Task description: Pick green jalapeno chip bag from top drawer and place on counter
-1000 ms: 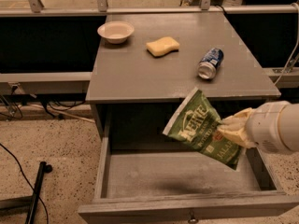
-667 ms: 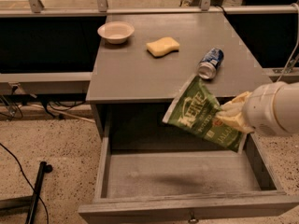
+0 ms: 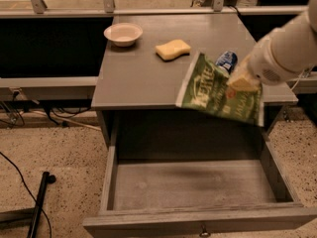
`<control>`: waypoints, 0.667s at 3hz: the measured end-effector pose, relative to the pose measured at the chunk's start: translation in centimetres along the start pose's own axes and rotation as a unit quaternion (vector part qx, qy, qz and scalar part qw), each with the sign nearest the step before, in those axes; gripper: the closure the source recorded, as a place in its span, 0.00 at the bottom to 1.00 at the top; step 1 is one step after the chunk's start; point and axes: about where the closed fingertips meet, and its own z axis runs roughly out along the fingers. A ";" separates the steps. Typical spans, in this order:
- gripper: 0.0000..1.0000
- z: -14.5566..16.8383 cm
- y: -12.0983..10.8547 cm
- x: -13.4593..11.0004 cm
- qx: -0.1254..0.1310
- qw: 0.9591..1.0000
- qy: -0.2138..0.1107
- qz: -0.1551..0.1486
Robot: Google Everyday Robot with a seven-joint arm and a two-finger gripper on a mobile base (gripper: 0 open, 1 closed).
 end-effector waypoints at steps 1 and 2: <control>1.00 2.7 -3.3 -3.2 -0.037 0.999 0.014 -0.002; 1.00 4.3 -5.3 -7.9 -0.055 0.998 0.011 -0.006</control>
Offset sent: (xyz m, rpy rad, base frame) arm 0.1367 0.0928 0.0433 0.0290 0.1278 0.0722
